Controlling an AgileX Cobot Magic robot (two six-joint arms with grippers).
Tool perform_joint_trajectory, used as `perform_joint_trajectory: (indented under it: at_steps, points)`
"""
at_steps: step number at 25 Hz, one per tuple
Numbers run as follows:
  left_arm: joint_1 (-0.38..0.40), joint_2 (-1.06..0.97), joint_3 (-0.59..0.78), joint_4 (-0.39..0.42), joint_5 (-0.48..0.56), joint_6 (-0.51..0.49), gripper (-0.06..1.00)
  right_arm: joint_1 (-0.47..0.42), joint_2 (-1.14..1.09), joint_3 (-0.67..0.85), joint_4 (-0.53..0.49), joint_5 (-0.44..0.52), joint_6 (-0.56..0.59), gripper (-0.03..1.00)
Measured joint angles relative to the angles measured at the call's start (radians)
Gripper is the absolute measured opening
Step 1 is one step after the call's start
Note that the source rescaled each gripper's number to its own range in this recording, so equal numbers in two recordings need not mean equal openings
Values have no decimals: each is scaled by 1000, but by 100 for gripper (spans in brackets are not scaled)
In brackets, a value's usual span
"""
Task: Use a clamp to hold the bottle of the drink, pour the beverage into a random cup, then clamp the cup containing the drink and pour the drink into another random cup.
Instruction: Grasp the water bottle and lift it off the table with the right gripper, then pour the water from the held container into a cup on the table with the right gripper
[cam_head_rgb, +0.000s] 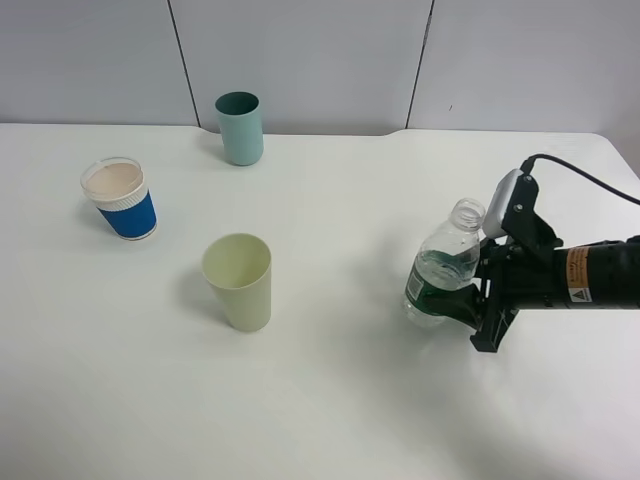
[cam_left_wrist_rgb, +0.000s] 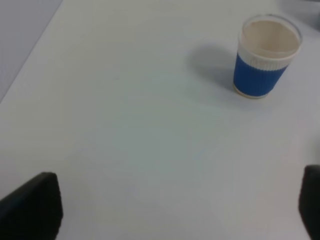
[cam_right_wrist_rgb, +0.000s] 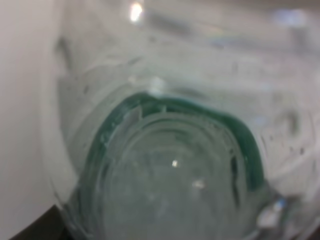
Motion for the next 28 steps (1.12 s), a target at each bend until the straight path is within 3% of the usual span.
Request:
perform_joint_trajectory:
  at_steps: [4, 15, 28]
  points:
    - [0, 0, 0, 0, 0, 0, 87, 0, 0, -2, 31, -15, 13, 0]
    - [0, 0, 0, 0, 0, 0, 87, 0, -85, -2, 265, -16, 37, 0]
    - [0, 0, 0, 0, 0, 0, 87, 0, -230, 0, 552, 183, 117, 0]
